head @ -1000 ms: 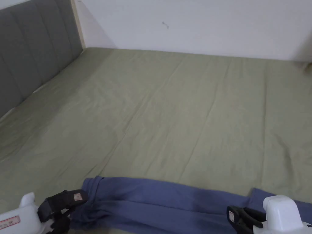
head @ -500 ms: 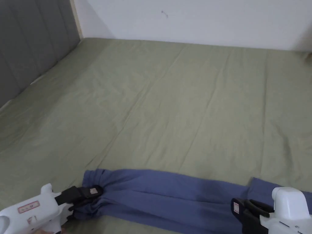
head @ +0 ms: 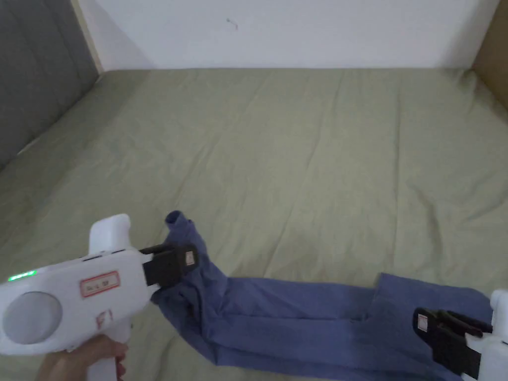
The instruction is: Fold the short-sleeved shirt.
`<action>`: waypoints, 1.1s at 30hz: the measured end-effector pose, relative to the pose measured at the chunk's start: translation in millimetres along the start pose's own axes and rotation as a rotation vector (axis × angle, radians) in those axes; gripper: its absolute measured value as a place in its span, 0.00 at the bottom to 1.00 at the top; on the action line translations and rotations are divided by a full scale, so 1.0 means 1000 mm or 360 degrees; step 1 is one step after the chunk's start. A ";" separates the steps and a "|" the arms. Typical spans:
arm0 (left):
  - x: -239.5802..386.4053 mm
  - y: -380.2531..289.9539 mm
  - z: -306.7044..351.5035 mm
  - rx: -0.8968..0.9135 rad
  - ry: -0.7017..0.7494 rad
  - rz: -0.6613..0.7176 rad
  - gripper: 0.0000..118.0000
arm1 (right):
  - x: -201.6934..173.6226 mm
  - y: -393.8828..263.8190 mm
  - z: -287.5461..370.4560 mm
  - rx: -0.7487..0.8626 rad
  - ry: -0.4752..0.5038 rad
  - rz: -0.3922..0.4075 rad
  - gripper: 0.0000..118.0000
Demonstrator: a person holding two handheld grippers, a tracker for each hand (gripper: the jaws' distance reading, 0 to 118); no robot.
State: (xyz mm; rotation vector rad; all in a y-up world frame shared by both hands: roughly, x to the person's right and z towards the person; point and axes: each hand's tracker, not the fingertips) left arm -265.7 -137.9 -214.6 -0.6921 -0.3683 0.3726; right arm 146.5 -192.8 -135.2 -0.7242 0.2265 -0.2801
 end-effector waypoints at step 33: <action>0.071 -0.078 -0.148 -0.0539 -0.0155 0.0084 0.02 | 0.045 -0.036 0.046 0.0065 -0.0049 -0.0365 0.00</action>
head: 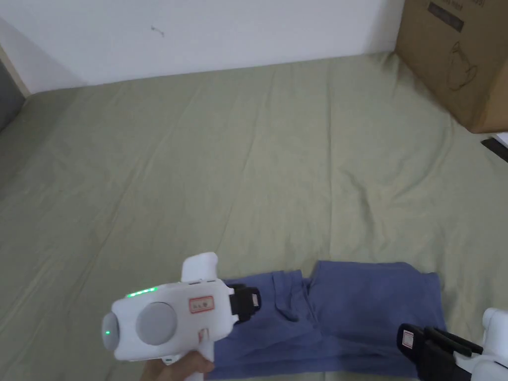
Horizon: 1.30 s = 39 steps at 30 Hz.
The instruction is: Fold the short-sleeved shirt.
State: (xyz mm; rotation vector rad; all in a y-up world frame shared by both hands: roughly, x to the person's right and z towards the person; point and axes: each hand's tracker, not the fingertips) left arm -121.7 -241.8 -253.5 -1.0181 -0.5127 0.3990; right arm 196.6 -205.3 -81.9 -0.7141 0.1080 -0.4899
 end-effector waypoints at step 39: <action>-0.152 -0.028 0.041 0.0029 -0.0499 0.0708 0.96 | -0.046 -0.003 -0.017 -0.0146 0.0135 0.0176 0.00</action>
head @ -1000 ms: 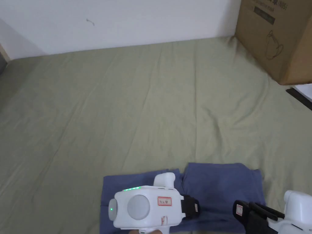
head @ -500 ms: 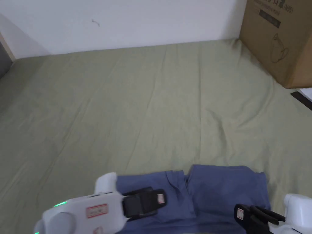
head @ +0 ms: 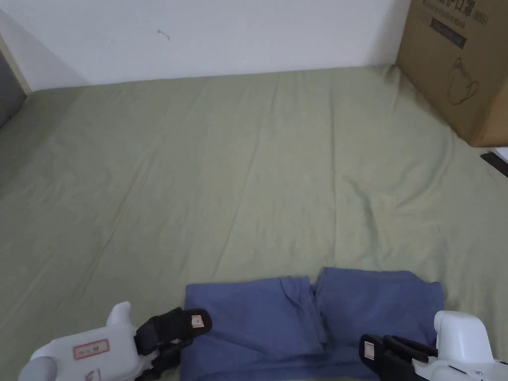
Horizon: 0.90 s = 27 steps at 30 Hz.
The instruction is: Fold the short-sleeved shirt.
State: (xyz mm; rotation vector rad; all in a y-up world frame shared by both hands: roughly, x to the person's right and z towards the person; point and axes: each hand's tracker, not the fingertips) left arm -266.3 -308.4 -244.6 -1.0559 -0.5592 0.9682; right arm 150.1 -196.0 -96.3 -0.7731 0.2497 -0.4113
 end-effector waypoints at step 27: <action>0.022 0.024 0.108 0.0132 0.0445 -0.0202 0.10 | 0.012 -0.001 0.013 0.0205 -0.0092 0.0064 0.00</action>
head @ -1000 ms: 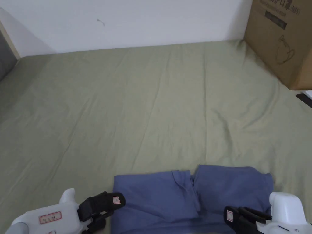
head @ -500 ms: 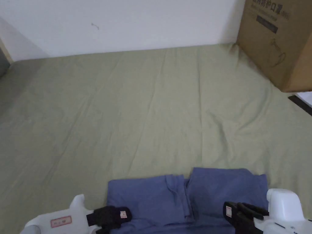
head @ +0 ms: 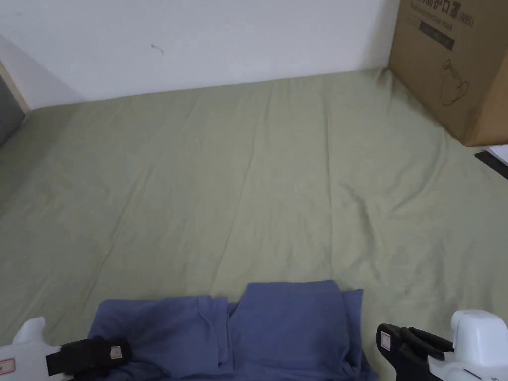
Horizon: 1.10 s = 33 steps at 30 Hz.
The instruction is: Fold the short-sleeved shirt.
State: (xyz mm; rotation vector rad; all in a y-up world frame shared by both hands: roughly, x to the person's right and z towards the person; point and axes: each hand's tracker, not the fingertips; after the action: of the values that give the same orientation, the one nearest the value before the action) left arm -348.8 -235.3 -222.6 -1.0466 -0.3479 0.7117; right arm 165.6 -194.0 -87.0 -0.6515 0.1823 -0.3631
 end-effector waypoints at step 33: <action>0.261 -0.050 -0.162 -0.0430 0.0012 -0.0903 0.85 | 0.072 -0.013 0.040 0.0038 -0.0128 -0.0206 0.00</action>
State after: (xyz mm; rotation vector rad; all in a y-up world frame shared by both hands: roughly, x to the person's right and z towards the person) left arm -46.0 -180.4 -272.5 -1.1317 -0.7137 0.1519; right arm 239.1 -208.9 -51.1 -0.6546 0.0592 -0.4619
